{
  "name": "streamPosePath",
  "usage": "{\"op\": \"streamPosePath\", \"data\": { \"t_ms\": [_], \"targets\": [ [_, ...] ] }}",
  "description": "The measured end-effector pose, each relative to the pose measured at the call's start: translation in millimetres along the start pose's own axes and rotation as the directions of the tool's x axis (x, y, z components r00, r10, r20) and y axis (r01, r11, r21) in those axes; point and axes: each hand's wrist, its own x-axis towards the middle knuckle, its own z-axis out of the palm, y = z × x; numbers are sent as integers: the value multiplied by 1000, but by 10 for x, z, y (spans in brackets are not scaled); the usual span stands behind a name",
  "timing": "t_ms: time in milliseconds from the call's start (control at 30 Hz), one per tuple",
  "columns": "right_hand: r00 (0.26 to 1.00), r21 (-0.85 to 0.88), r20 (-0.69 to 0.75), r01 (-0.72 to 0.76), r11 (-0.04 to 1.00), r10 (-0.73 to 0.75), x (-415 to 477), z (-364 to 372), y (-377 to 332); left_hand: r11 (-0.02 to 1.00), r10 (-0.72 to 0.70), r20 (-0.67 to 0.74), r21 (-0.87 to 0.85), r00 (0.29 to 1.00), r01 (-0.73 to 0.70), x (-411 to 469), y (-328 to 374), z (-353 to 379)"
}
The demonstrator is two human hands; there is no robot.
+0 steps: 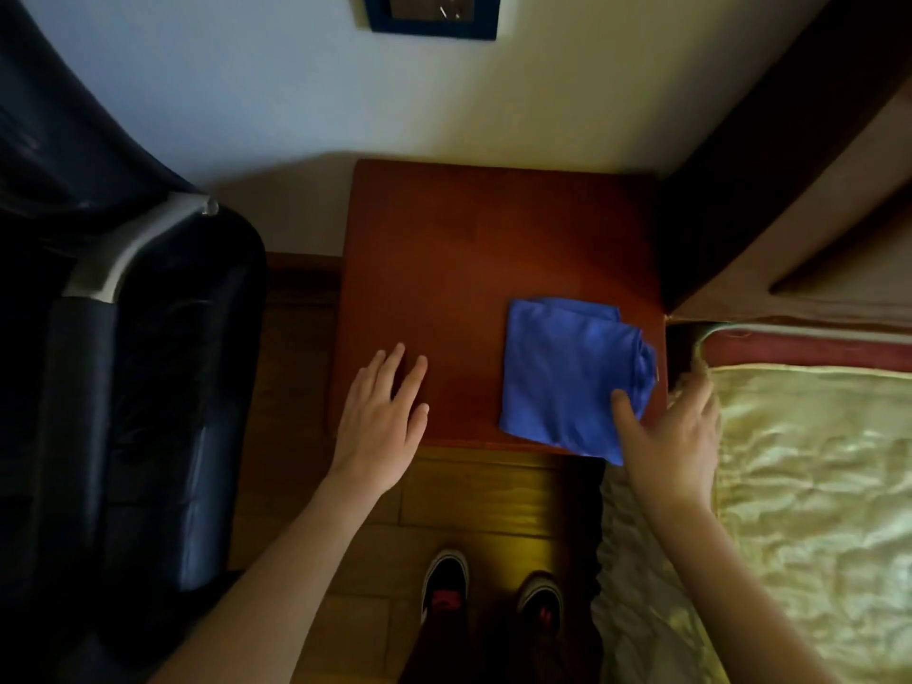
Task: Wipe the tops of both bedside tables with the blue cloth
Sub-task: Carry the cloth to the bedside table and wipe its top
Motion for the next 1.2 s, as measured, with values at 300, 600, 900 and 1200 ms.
{"op": "streamPosePath", "data": {
  "t_ms": [300,600,900,1200],
  "targets": [
    [765,-376,427,635,675,-482,202,737,-79,1000,17,-64,0,998,-17,437,-28,-22],
    [839,-418,258,544,728,-479,1394,792,-159,999,43,-148,-14,988,-45,443,-58,77],
    [871,-412,223,490,768,-437,2218,885,-554,999,42,-180,3,983,-42,459,-62,93],
    [815,-418,345,578,700,-466,104,664,321,1000,21,-127,12,992,-19,452,-58,65]
  ]
}}
